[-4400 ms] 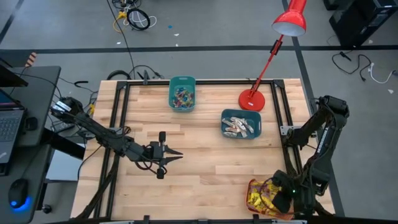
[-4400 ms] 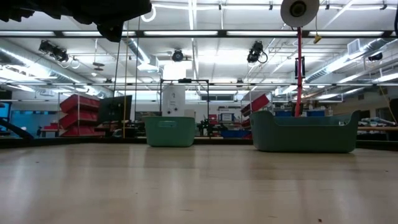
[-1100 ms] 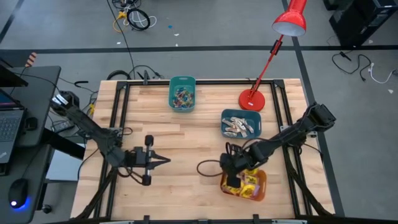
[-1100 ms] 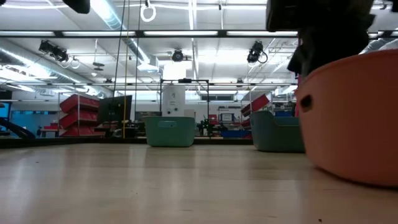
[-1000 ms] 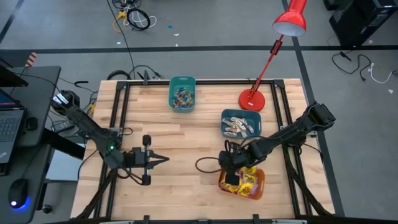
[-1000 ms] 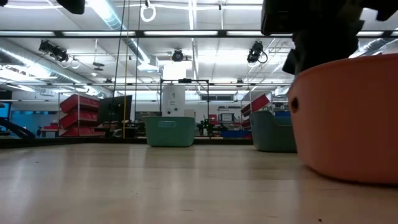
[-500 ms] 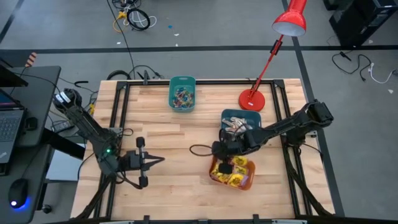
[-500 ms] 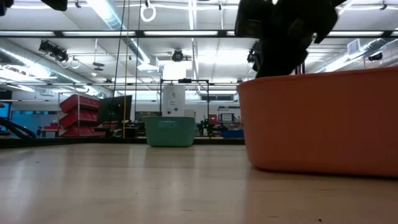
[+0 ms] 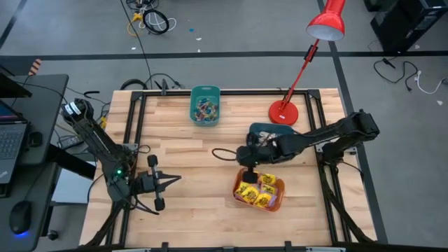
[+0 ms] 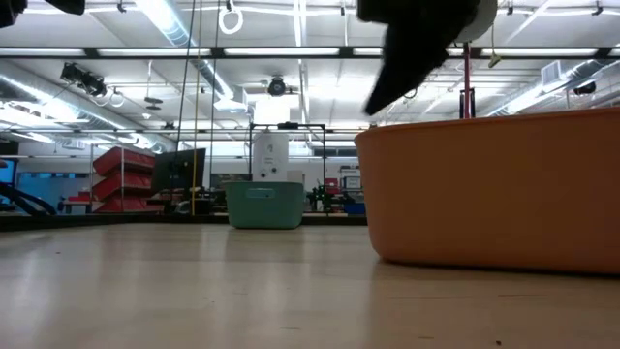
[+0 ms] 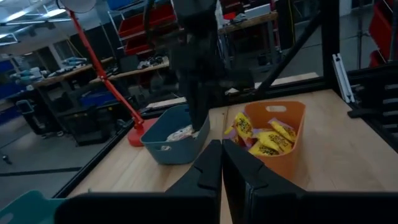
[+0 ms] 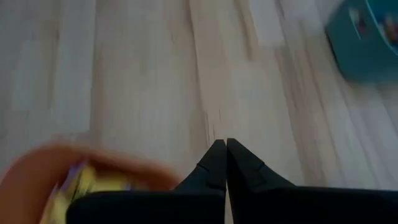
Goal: Sort candy
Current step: Move the orange bin to the left side of the green bin
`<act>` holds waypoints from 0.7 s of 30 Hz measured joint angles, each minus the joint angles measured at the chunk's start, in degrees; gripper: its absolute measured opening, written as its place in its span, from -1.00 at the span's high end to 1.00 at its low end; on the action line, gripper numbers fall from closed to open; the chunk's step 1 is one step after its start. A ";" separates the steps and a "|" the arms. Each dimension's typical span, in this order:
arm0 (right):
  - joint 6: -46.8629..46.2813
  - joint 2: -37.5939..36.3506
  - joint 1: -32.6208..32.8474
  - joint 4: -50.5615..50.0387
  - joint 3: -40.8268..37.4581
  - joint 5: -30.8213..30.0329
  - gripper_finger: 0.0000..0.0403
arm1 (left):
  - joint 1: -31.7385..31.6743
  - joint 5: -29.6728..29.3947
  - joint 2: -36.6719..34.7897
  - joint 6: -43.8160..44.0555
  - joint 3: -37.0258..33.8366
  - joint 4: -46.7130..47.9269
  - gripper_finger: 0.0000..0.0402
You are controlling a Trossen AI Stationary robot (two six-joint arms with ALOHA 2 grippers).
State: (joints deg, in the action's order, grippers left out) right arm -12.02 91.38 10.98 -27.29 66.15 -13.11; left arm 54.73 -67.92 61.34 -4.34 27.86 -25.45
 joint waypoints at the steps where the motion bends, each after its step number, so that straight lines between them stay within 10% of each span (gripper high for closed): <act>1: -1.77 -0.65 0.79 -3.80 1.19 -0.75 1.00 | 0.16 0.00 0.00 0.04 0.00 0.37 0.93; 14: -41.97 -6.06 18.08 -48.49 7.02 8.72 1.00 | -0.07 0.02 0.13 0.51 0.00 1.16 0.93; 21: -56.78 -6.00 27.99 -45.70 1.95 9.93 1.00 | -0.08 0.00 0.15 3.50 0.00 1.82 0.93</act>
State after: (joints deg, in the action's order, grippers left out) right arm -68.79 85.38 38.97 -72.99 68.10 -3.18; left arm 54.65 -67.92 61.49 -0.84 27.86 -23.64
